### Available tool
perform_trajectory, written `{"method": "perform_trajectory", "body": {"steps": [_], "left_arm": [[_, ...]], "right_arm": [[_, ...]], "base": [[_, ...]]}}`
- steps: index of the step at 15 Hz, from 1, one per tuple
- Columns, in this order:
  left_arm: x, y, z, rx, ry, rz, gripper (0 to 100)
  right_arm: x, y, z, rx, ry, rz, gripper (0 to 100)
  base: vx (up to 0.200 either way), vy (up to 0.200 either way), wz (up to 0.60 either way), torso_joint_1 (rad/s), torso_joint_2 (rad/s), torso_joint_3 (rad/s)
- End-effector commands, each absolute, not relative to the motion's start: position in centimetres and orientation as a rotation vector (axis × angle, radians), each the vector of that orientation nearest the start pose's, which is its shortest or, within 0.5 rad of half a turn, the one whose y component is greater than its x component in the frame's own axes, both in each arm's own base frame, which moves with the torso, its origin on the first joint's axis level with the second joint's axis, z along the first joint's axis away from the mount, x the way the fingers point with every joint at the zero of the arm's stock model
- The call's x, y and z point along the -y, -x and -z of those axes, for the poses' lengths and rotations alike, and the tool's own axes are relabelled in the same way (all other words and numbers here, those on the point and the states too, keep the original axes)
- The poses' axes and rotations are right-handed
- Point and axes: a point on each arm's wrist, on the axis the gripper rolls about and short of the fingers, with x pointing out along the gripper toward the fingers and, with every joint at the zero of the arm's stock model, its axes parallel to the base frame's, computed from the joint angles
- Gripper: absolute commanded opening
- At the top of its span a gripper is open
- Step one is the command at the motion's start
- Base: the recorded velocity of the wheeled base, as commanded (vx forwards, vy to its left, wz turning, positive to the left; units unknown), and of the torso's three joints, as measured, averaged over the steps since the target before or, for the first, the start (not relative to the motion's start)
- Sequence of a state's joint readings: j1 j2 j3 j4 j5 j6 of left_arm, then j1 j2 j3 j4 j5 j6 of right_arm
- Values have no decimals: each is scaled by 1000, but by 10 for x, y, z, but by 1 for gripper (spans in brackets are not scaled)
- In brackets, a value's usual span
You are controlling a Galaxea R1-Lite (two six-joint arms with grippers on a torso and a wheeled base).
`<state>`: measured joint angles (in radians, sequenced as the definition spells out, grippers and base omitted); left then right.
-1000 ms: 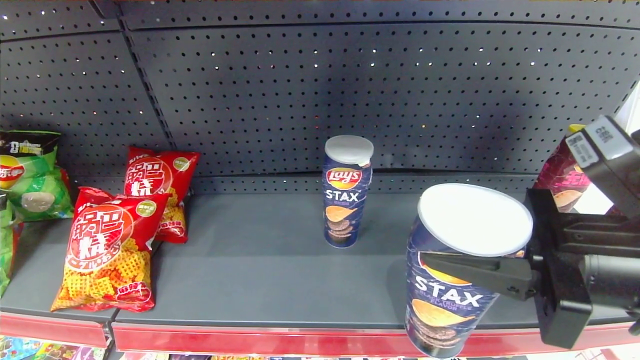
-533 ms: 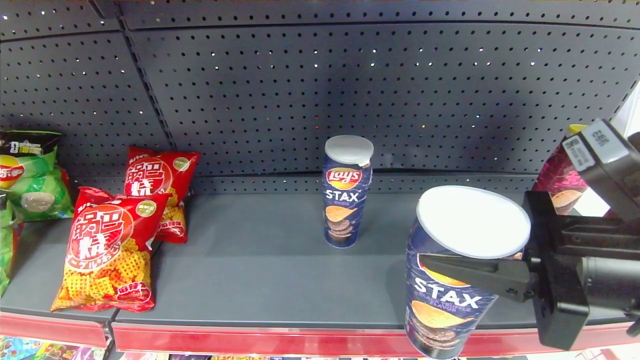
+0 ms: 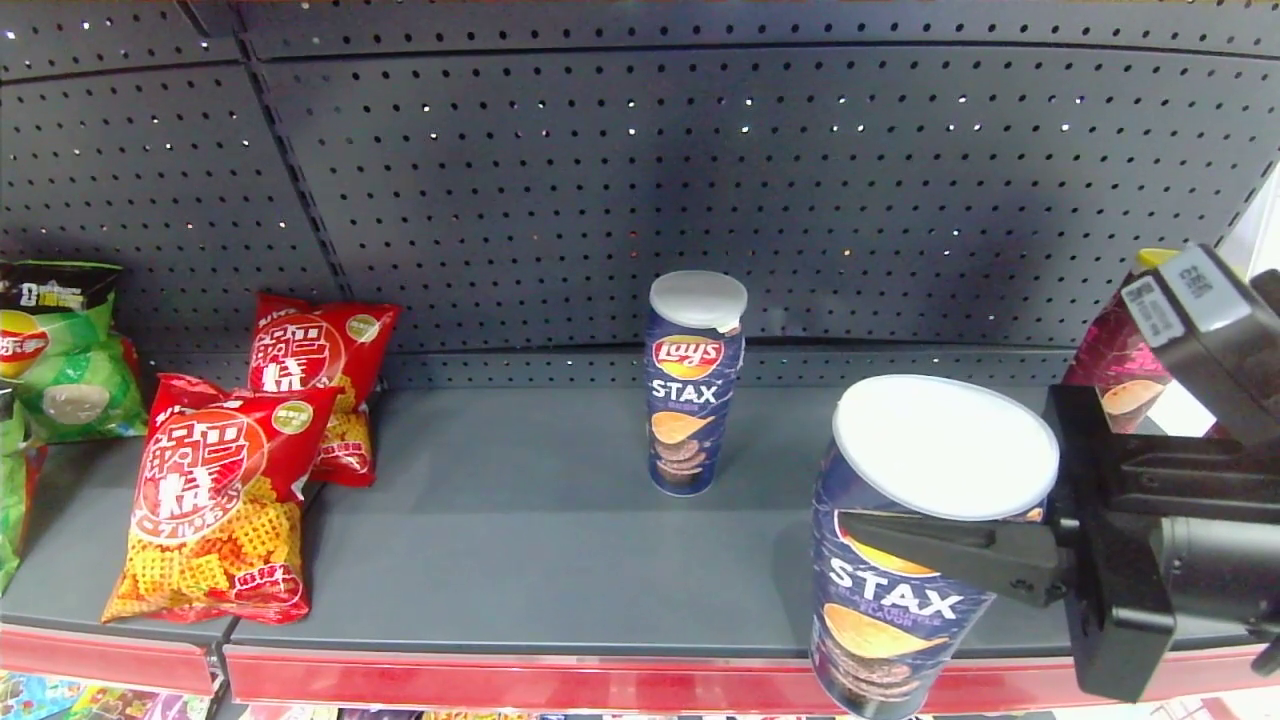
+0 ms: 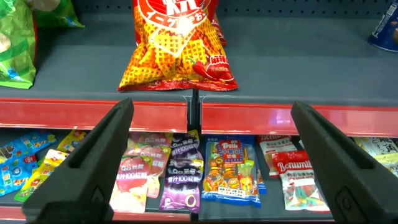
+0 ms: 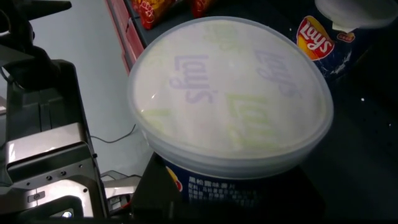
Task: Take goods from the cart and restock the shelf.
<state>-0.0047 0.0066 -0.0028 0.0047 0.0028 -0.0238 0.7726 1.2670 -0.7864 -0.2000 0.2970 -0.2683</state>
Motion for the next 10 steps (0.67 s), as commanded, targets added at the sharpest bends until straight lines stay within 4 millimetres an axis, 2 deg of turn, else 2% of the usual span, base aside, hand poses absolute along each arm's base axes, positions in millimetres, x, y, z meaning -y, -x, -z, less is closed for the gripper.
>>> {"method": "perform_trajectory", "body": {"steps": [1, 3, 10], "left_arm": [[0, 22, -76, -9, 25, 1, 100], [0, 22, -76, -11, 23, 0, 100], [0, 22, -76, -9, 23, 1, 100]], "right_arm": [[-142, -136, -243, -147, 311, -1097, 0], [-142, -136, -243, -147, 311, -1097, 0], [-142, -136, -242, -148, 311, -1097, 0]], "base": [[200, 0, 0, -2, 7, 17], [200, 0, 0, -5, -3, 0], [0, 0, 0, 0, 0, 0]]}}
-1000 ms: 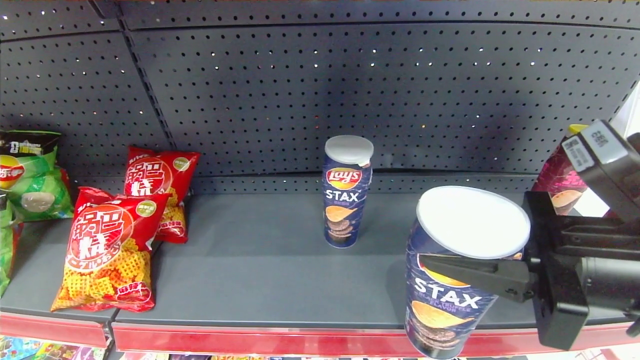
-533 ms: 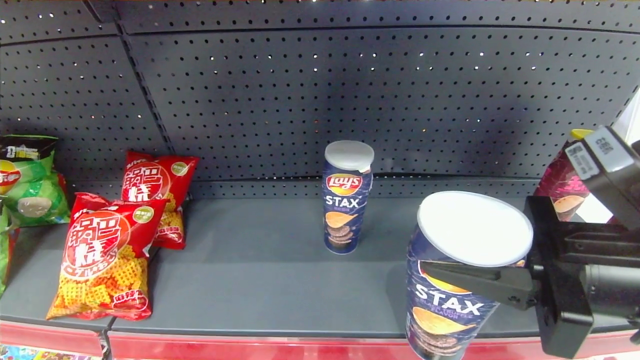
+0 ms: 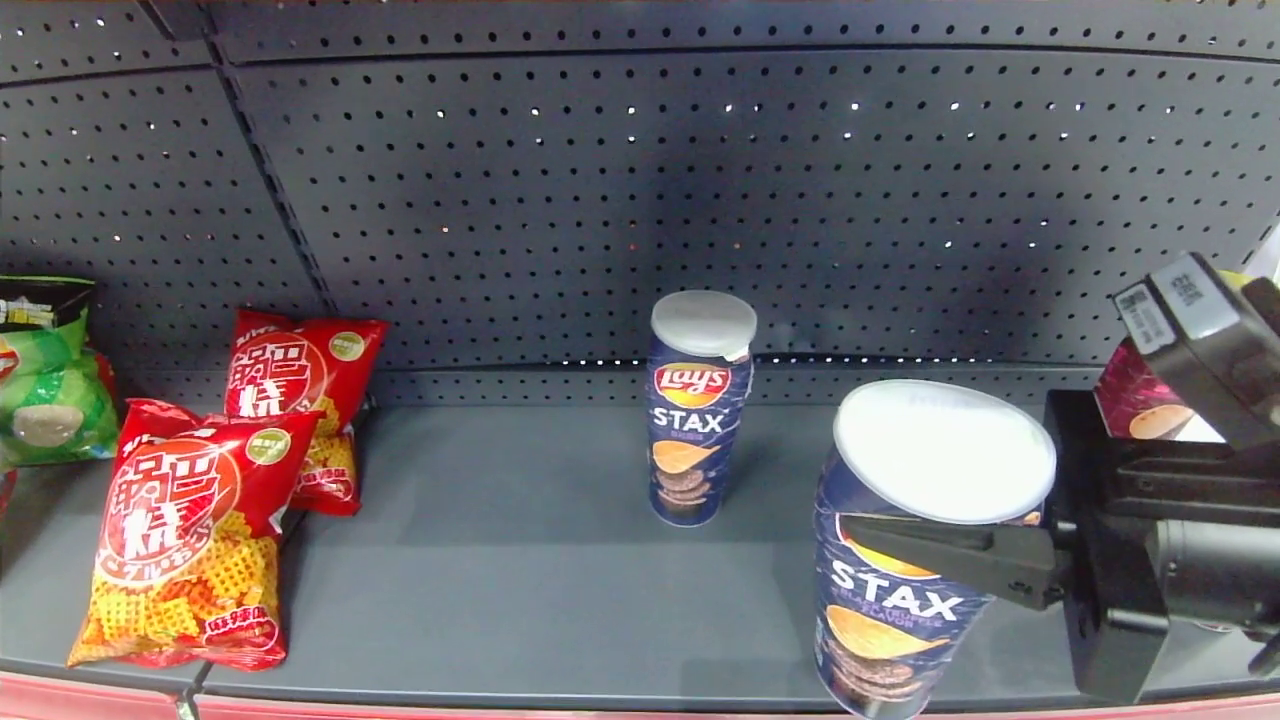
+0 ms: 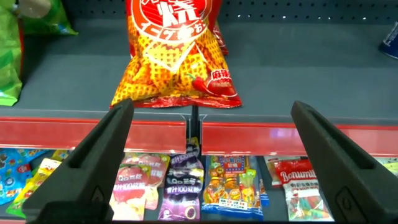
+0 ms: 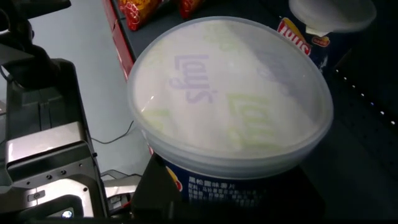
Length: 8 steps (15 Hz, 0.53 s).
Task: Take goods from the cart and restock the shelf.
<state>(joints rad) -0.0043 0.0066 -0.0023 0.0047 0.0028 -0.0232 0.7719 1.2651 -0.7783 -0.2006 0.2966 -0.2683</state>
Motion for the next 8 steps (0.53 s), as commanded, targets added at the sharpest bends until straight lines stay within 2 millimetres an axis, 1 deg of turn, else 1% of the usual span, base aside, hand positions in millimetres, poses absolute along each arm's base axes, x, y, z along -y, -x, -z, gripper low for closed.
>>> {"method": "perform_trajectory", "body": {"steps": [1, 8], "left_arm": [[0, 22, -76, -11, 23, 1, 100], [0, 22, -76, -11, 23, 1, 100]], "right_arm": [[-142, -136, -242, -148, 311, -1097, 0], [-142, -137, -242, -150, 312, -1098, 0]], "base": [[0, 0, 0, 0, 0, 0], [0, 0, 0, 0, 0, 0]]}}
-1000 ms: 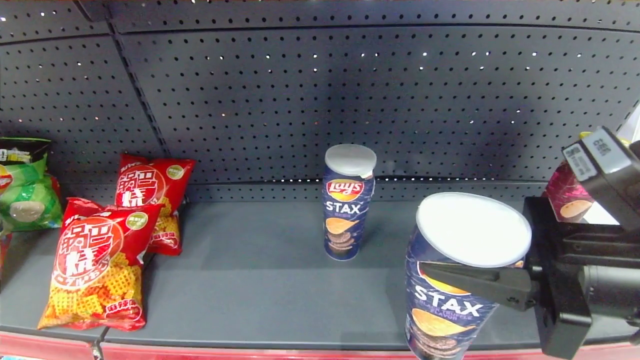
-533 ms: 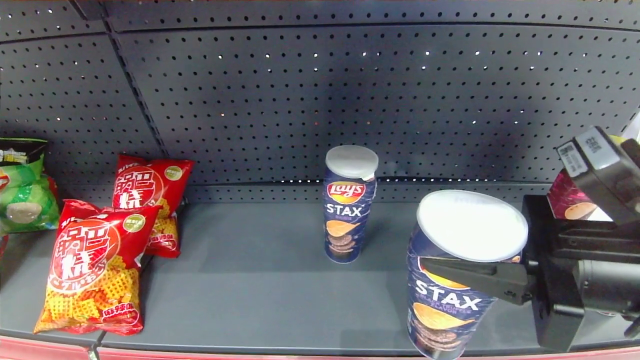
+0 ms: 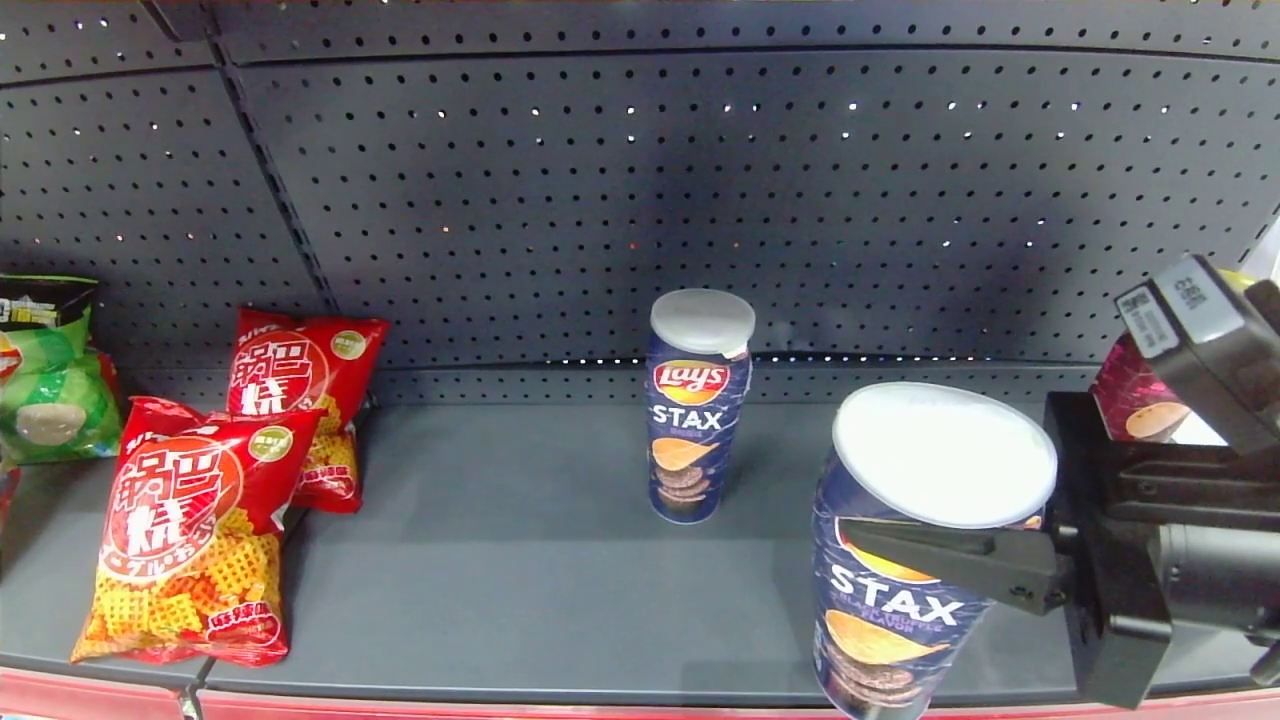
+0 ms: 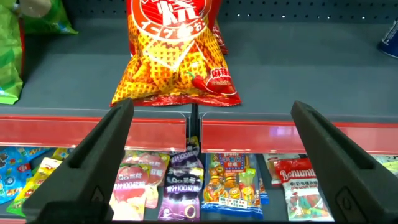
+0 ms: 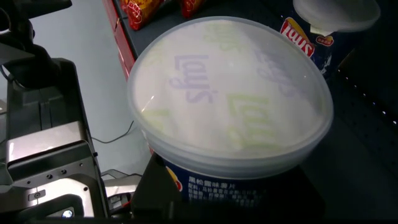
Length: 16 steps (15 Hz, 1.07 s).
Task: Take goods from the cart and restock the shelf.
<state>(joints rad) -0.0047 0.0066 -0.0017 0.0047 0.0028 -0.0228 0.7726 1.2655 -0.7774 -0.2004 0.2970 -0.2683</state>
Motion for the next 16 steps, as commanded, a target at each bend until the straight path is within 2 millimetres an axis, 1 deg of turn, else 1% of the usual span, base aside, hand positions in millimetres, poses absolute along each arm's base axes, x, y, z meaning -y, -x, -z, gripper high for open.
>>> {"method": "perform_trajectory", "body": {"steps": [1, 5, 9, 16], "left_arm": [[0, 22, -76, -9, 23, 1, 100], [0, 22, -76, -11, 23, 1, 100], [0, 22, -76, -9, 23, 1, 100], [0, 22, -76, -9, 26, 1, 100]], "right_arm": [[-142, -137, -242, -150, 312, -1098, 0], [-141, -135, -242, -147, 311, -1096, 0], [-139, -134, -238, -160, 312, -1097, 0], [-139, -134, -239, -147, 309, -1092, 0]], "base": [[0, 0, 0, 0, 0, 0], [0, 0, 0, 0, 0, 0], [0, 0, 0, 0, 0, 0], [0, 0, 0, 0, 0, 0]]}}
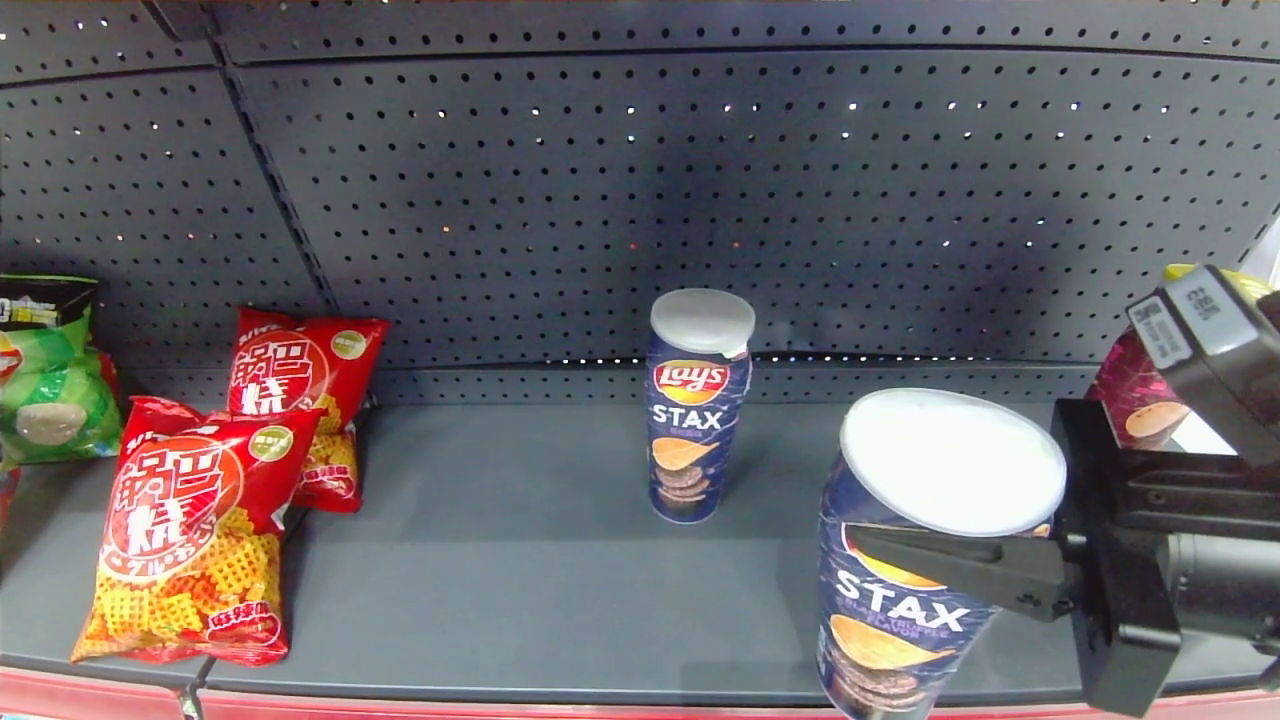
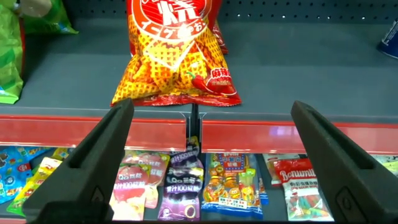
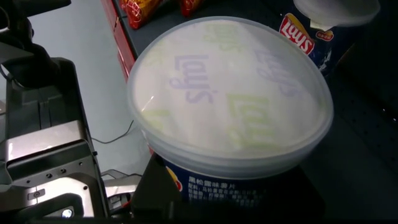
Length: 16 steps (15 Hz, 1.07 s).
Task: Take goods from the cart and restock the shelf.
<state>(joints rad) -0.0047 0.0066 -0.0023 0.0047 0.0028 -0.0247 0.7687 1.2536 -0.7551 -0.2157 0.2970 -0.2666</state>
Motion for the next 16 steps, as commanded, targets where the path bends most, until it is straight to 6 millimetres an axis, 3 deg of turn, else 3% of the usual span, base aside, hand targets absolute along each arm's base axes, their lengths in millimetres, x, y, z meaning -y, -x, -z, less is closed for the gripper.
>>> {"method": "perform_trajectory", "body": {"steps": [1, 6, 7, 9, 10, 11, 14, 16], "left_arm": [[0, 22, -76, -9, 26, 1, 100], [0, 22, -76, -6, -20, 2, 100], [0, 29, -110, 116, -54, 17, 100], [-1, 24, -179, 157, 25, 84, 100], [-2, 21, -201, 159, 28, 172, 100], [-1, 13, -207, 135, 24, 243, 100], [13, -33, -224, 20, -20, 422, 100], [36, -94, -223, -80, -84, 588, 100]], "right_arm": [[-139, -135, -241, -142, 308, -1092, 0], [-139, -135, -243, -134, 306, -1091, 0], [-139, -134, -243, -134, 306, -1091, 0], [-140, -136, -243, -136, 306, -1091, 0], [-141, -136, -243, -136, 305, -1093, 0], [-142, -137, -244, -135, 305, -1093, 0], [-143, -138, -248, -123, 300, -1090, 0], [-143, -138, -251, -116, 288, -1088, 0]], "base": [[0, 0, 0, 0, 0, 0], [0, 0, 0, 0, 0, 0], [0, 0, 0, 0, 0, 0], [0, 0, 0, 0, 0, 0], [0, 0, 0, 0, 0, 0], [0, 0, 0, 0, 0, 0], [0, 0, 0, 0, 0, 0], [0, 0, 0, 0, 0, 0]]}}
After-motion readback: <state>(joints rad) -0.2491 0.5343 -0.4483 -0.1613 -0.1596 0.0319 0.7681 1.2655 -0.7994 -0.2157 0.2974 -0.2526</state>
